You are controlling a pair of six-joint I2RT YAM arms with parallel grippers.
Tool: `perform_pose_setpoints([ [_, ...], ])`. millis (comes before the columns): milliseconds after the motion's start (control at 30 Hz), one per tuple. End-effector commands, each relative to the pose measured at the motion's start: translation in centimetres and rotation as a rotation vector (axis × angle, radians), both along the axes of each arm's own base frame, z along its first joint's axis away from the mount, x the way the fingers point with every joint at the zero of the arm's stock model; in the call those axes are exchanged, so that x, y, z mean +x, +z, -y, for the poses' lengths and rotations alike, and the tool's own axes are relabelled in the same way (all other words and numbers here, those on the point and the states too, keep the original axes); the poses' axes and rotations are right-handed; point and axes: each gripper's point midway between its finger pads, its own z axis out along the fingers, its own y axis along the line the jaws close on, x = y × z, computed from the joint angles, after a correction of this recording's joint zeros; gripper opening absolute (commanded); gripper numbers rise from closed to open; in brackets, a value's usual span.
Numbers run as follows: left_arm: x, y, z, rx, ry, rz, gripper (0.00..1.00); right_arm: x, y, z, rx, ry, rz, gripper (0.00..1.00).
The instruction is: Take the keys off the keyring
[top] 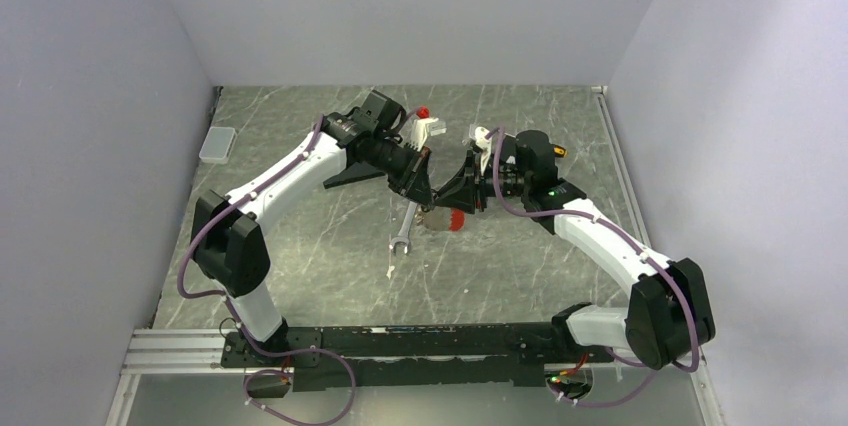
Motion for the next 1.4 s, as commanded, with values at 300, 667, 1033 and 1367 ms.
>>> perform_pose_setpoints([
  [300, -0.5, 2.4, 1.0, -0.099, -0.056, 0.026, 0.0, -0.5, 0.5, -0.3, 0.025, 0.026, 0.054, 0.31],
  [667, 0.4, 1.7, 0.2, -0.072, -0.015, 0.061, 0.0, -1.0, 0.2, 0.1, 0.016, 0.034, 0.071, 0.31],
  [1033, 0.1, 2.2, -0.2, -0.111, -0.036, 0.051, 0.0, -1.0, 0.3, 0.4, -0.006, 0.045, 0.125, 0.0],
  [1367, 1.7, 1.3, -0.6, -0.082, 0.023, 0.034, 0.0, -1.7, 0.9, 0.6, -0.004, 0.087, 0.179, 0.0],
])
